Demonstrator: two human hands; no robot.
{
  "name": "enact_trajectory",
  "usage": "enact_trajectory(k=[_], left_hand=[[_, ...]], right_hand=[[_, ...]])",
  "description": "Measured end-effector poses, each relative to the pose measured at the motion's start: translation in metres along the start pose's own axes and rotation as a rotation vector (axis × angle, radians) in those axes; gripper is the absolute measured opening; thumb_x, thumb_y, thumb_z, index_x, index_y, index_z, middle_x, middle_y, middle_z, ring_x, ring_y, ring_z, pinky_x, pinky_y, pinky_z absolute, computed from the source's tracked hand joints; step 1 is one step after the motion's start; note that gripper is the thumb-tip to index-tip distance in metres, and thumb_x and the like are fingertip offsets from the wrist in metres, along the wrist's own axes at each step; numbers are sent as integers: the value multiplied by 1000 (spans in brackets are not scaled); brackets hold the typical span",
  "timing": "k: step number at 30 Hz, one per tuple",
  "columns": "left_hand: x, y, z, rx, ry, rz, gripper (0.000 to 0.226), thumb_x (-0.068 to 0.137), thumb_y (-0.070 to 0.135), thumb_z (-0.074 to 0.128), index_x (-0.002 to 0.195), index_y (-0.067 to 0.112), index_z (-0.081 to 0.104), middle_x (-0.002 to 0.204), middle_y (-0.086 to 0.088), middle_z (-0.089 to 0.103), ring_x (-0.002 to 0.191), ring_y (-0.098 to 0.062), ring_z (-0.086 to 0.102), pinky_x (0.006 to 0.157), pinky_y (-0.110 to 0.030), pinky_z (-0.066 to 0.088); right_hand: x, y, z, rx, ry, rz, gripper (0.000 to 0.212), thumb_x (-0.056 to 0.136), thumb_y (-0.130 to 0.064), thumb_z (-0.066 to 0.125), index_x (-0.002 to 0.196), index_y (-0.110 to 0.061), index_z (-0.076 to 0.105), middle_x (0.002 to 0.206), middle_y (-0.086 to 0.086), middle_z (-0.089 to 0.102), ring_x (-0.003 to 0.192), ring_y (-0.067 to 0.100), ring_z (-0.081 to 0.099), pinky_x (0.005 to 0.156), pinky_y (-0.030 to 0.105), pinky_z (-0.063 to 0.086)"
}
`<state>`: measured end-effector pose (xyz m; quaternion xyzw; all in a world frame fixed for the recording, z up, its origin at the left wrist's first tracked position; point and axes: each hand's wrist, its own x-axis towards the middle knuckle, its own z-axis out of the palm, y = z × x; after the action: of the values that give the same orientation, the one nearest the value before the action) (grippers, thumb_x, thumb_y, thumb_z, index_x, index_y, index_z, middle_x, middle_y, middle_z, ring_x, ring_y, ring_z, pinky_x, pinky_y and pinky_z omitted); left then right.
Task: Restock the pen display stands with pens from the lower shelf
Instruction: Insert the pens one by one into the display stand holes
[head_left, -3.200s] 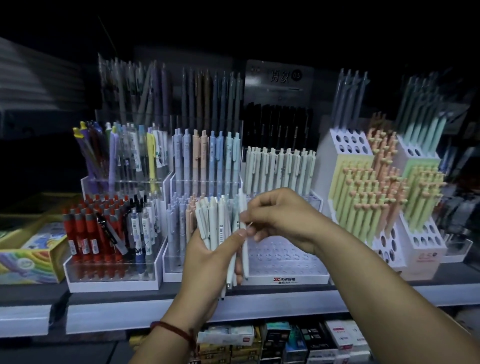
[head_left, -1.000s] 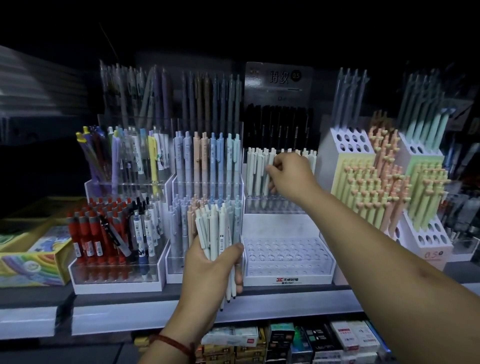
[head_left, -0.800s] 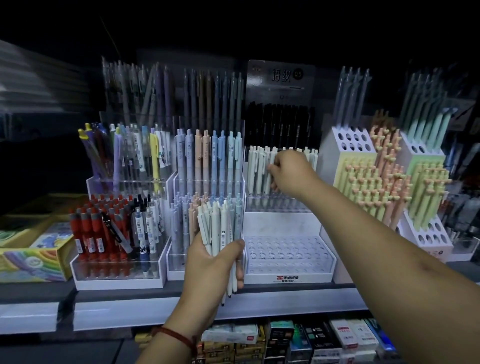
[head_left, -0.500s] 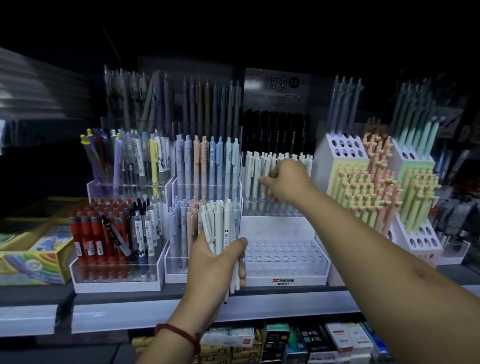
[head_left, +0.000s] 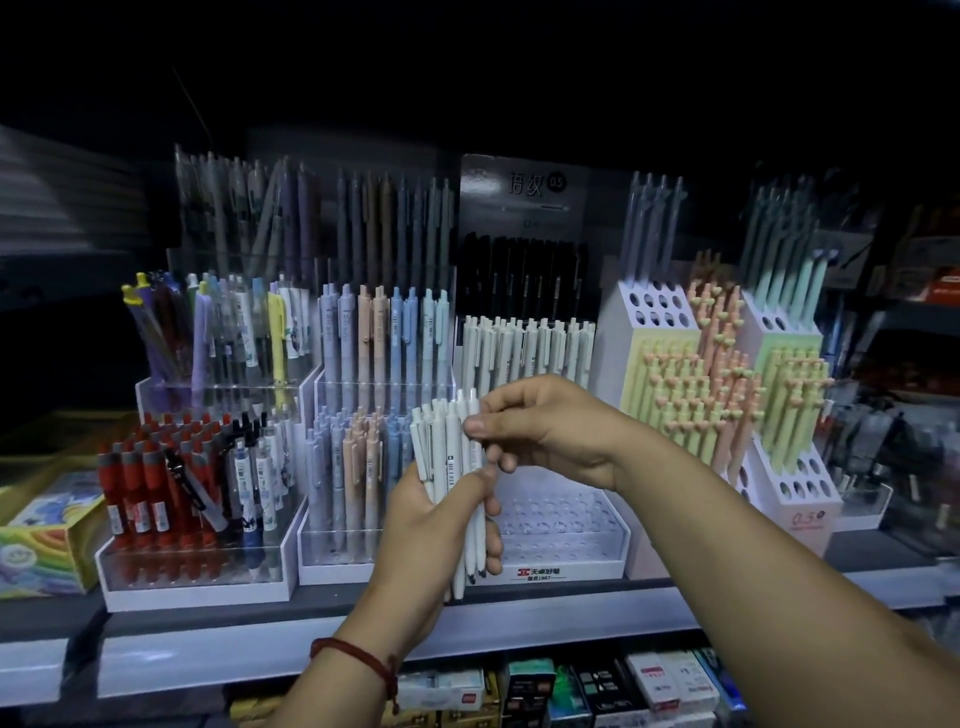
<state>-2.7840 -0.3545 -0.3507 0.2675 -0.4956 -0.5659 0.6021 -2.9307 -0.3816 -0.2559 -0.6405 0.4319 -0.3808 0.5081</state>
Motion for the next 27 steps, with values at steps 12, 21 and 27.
enact_trajectory(k=[12, 21, 27], left_hand=[[2, -23, -15, 32, 45, -75, 12, 96, -1, 60, 105, 2, 53, 70, -11, 49, 46, -24, 39, 45, -29, 43], [-2, -28, -21, 61, 40, -68, 11, 97, 0, 60, 100, 5, 51, 68, -11, 44, 46, -24, 38, 46, -31, 41], [-3, -27, -26, 87, 43, -51, 12, 97, 0, 60, 96, 6, 50, 67, -10, 45, 47, -25, 39, 47, -33, 42]], right_hand=[[35, -21, -47, -159, 838, -400, 8, 98, -8, 67, 91, -7, 63, 77, 11, 68, 59, 20, 68, 59, 28, 60], [63, 5, -44, -598, 714, -285, 13, 97, -13, 69, 101, -1, 65, 72, 11, 70, 59, 22, 71, 69, 44, 63], [68, 12, -44, -615, 711, -225, 22, 94, -10, 72, 89, 10, 65, 69, 21, 72, 55, 24, 72, 68, 45, 64]])
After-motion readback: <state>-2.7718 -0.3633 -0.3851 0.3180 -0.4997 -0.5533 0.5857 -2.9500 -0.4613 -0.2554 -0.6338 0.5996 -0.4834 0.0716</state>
